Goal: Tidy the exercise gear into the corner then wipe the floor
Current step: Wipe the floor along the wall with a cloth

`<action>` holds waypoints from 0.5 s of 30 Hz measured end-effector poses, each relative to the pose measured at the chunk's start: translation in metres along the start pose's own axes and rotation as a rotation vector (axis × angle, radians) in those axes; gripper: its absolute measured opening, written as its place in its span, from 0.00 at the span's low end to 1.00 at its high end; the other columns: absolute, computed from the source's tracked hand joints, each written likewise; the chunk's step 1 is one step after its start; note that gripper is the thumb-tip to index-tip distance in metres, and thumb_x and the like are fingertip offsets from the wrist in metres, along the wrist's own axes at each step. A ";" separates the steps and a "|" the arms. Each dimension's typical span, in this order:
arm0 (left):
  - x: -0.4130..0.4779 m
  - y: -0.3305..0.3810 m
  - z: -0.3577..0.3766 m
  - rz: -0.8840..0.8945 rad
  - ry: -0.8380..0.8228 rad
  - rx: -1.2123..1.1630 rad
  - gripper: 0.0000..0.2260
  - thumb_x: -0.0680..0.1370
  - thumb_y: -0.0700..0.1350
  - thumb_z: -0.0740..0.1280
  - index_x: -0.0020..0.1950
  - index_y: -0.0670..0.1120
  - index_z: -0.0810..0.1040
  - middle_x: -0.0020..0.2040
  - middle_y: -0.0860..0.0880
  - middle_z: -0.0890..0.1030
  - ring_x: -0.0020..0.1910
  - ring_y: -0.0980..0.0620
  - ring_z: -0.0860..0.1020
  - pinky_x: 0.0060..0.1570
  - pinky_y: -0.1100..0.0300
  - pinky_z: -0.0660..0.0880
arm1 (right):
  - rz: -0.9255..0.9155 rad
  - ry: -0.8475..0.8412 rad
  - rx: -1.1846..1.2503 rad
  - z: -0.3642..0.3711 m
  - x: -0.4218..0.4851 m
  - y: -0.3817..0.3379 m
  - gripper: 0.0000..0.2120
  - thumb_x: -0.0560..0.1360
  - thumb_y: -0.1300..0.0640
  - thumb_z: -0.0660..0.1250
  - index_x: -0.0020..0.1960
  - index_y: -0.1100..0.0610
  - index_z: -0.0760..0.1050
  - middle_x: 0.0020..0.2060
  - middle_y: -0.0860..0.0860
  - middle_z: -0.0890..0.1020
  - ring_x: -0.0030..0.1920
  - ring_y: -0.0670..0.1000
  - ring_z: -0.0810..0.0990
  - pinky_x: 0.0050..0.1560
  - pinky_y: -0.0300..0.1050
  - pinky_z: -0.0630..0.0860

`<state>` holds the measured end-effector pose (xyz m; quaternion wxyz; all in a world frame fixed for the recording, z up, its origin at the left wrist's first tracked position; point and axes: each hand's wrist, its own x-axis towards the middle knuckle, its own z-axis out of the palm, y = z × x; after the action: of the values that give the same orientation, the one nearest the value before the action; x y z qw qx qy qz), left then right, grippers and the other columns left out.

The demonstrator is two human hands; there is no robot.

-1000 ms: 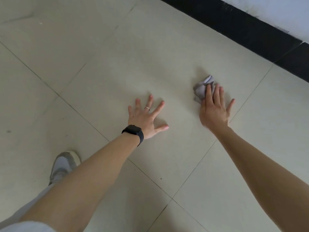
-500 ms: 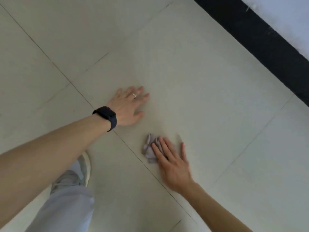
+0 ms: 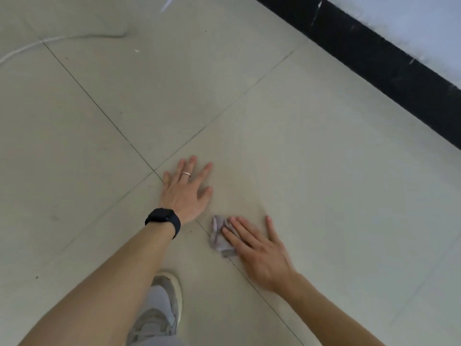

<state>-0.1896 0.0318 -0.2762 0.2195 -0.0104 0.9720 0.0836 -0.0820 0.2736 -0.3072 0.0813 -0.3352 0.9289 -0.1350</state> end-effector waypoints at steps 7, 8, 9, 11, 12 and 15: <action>0.015 -0.040 -0.024 0.016 0.030 0.014 0.27 0.83 0.57 0.51 0.80 0.61 0.44 0.81 0.54 0.41 0.80 0.49 0.41 0.77 0.44 0.42 | 0.871 0.103 0.081 -0.045 0.138 0.091 0.32 0.81 0.56 0.53 0.81 0.50 0.45 0.81 0.50 0.46 0.80 0.50 0.43 0.73 0.71 0.41; 0.019 -0.049 -0.029 -0.031 0.037 0.013 0.27 0.83 0.56 0.51 0.80 0.59 0.44 0.81 0.54 0.41 0.80 0.49 0.41 0.77 0.44 0.43 | 0.882 0.141 0.107 -0.038 0.148 0.072 0.32 0.80 0.56 0.52 0.81 0.51 0.47 0.81 0.51 0.49 0.80 0.51 0.45 0.74 0.71 0.42; 0.023 -0.058 -0.034 -0.066 0.030 0.024 0.27 0.83 0.55 0.50 0.81 0.57 0.43 0.81 0.54 0.40 0.80 0.49 0.41 0.77 0.44 0.43 | 0.789 0.163 0.104 -0.027 0.151 0.046 0.32 0.78 0.56 0.52 0.81 0.52 0.51 0.81 0.52 0.52 0.80 0.52 0.48 0.74 0.70 0.43; 0.030 -0.078 -0.042 -0.065 -0.022 0.084 0.27 0.84 0.55 0.49 0.81 0.55 0.42 0.81 0.54 0.40 0.80 0.50 0.41 0.77 0.44 0.44 | 0.405 0.099 0.058 -0.004 0.142 -0.012 0.33 0.74 0.55 0.52 0.79 0.51 0.59 0.79 0.51 0.58 0.79 0.53 0.56 0.74 0.69 0.48; 0.032 -0.086 -0.046 -0.045 -0.063 0.111 0.27 0.84 0.55 0.48 0.81 0.54 0.42 0.81 0.54 0.39 0.80 0.51 0.41 0.77 0.44 0.44 | 0.212 0.048 0.033 0.002 0.136 -0.029 0.32 0.74 0.55 0.52 0.79 0.50 0.61 0.79 0.50 0.59 0.79 0.52 0.58 0.73 0.68 0.49; 0.038 -0.108 -0.057 0.015 -0.156 0.136 0.26 0.84 0.54 0.46 0.80 0.55 0.38 0.80 0.57 0.37 0.80 0.55 0.41 0.77 0.43 0.44 | -0.018 -0.084 -0.050 -0.021 0.164 0.002 0.31 0.77 0.54 0.46 0.81 0.46 0.52 0.80 0.47 0.53 0.79 0.47 0.49 0.75 0.66 0.42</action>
<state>-0.2418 -0.0840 -0.2587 0.2939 0.0183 0.9554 0.0198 -0.2136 0.1734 -0.2984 0.1108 -0.3509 0.9246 -0.0984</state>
